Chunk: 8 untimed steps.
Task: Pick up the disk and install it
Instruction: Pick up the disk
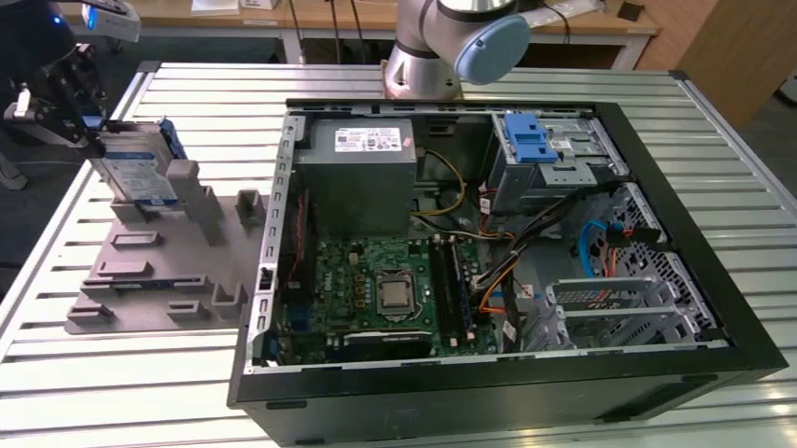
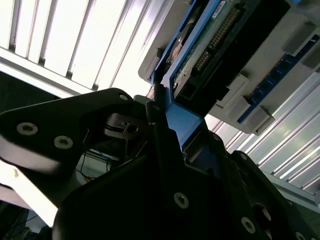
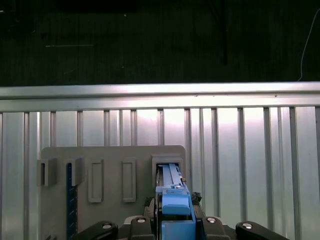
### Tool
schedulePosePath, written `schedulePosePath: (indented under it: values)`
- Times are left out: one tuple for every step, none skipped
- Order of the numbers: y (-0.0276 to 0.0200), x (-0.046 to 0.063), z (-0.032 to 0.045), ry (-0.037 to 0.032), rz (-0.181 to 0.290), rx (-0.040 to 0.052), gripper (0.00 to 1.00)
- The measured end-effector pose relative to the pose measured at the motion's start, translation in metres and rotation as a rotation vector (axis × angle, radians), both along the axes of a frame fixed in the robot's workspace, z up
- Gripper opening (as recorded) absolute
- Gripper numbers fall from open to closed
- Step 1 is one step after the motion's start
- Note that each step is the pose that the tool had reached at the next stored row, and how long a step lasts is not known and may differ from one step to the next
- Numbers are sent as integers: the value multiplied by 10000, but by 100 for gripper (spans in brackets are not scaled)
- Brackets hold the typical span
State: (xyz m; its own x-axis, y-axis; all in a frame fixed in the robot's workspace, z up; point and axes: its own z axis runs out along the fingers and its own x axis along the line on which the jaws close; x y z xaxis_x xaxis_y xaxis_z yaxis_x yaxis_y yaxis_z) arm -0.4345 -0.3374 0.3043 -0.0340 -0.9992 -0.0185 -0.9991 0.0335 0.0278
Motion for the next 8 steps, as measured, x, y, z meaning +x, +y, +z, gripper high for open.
schedulePosePath:
  values:
    - [0, 0, 1, -1, 0, 0, 36]
    - [0, 0, 2, 0, 0, 0, 36]
    - [0, 0, 4, 2, 0, -1, 36]
    - [0, 0, 4, 2, 0, -1, 36]
    - [0, 0, 9, 4, 0, -2, 36]
    - [0, -1, 19, 8, 0, -4, 36]
    - [0, 0, 27, 4, 0, -3, 36]
    - [0, 0, 36, 3, 0, -3, 36]
